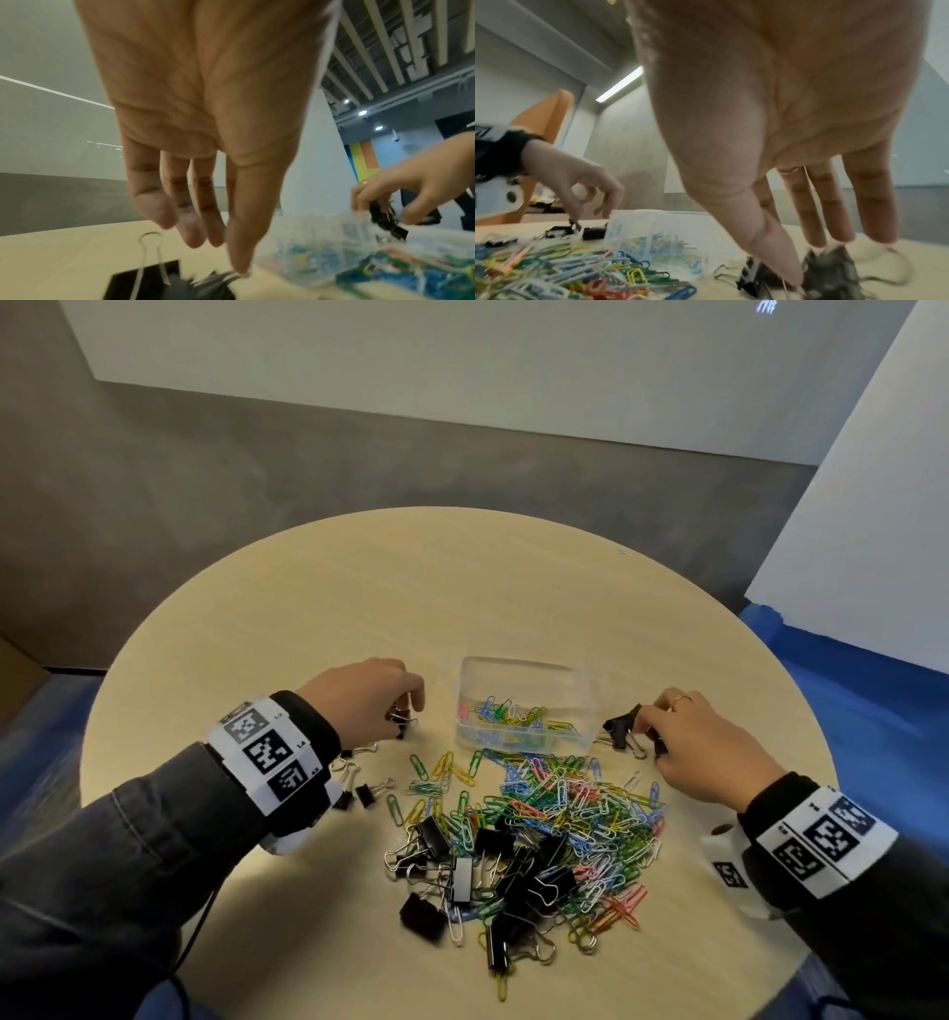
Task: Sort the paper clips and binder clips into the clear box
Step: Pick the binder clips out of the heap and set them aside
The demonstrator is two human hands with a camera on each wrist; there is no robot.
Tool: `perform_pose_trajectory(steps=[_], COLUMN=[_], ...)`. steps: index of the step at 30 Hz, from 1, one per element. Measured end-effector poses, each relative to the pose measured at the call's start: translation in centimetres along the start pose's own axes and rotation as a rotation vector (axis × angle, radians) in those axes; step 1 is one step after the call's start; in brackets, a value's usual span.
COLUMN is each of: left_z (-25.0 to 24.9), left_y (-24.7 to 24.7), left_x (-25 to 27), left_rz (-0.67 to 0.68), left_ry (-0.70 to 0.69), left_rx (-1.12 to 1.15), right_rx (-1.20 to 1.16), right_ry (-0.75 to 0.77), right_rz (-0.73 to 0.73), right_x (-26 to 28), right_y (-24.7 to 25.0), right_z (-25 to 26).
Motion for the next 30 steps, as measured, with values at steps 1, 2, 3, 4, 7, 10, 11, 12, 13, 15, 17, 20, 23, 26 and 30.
perform_pose_trajectory(steps=[1, 2, 3, 4, 7, 10, 11, 12, 13, 15, 17, 20, 23, 26, 30], left_z=[-0.7, -1.5, -2.5, -3.4, -5.2, -5.8, -5.9, -5.9, -5.9, -6.0, -6.0, -6.2, -6.5, -6.7, -7.1], left_y=[0.1, 0.1, 0.0, -0.4, -2.0, -3.1, -3.3, -3.4, -3.4, -3.4, -3.3, -3.2, -3.3, -3.5, -3.6], left_x=[0.3, 0.7, 1.1, 1.6, 2.3, 2.3, 2.2, 2.3, 2.2, 2.2, 2.3, 2.3, 2.1, 2.0, 2.0], left_rz=[0.022, 0.074, 0.155, 0.247, 0.424, 0.460, 0.458, 0.449, 0.437, 0.416, 0.408, 0.406, 0.398, 0.407, 0.392], left_ry=[-0.047, -0.102, -0.154, -0.197, -0.279, -0.314, -0.318, -0.320, -0.320, -0.320, -0.324, -0.332, -0.333, -0.318, -0.335], left_rx=[0.073, 0.164, 0.246, 0.294, 0.232, 0.145, 0.121, 0.103, 0.096, 0.103, 0.103, 0.121, 0.081, 0.098, 0.129], right_rx=[0.040, 0.038, -0.010, -0.087, -0.321, -0.290, -0.245, -0.216, -0.214, -0.249, -0.287, -0.435, -0.617, -0.821, -0.748], right_ry=[0.022, 0.061, 0.127, 0.221, 0.525, 0.687, 0.703, 0.707, 0.714, 0.732, 0.721, 0.661, 0.548, 0.358, 0.058], right_rz=[-0.076, -0.132, -0.153, -0.128, 0.132, 0.240, 0.218, 0.188, 0.156, 0.117, 0.107, 0.099, 0.071, -0.006, -0.095], right_x=[0.4, 0.9, 1.5, 2.3, 5.3, 7.1, 7.3, 7.2, 7.0, 6.5, 6.1, 5.7, 5.0, 4.2, 3.2], right_y=[0.6, 1.1, 1.7, 2.2, 2.9, 2.0, 1.5, 1.1, 0.9, 0.6, 0.5, 1.0, 2.4, 4.1, 4.6], right_z=[0.7, 1.7, 3.0, 4.5, 9.6, 12.9, 13.4, 13.8, 14.1, 14.3, 14.1, 13.3, 11.3, 7.4, 1.4])
Point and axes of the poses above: each hand's wrist, its own x-axis away from the middle knuckle, its own y-axis out of the back of the hand, z = x × y, the point moved 5 cm from there along -x, towards the middle knuckle, and after that the axes turned 1 degree about -x, right-handed, at the moved point
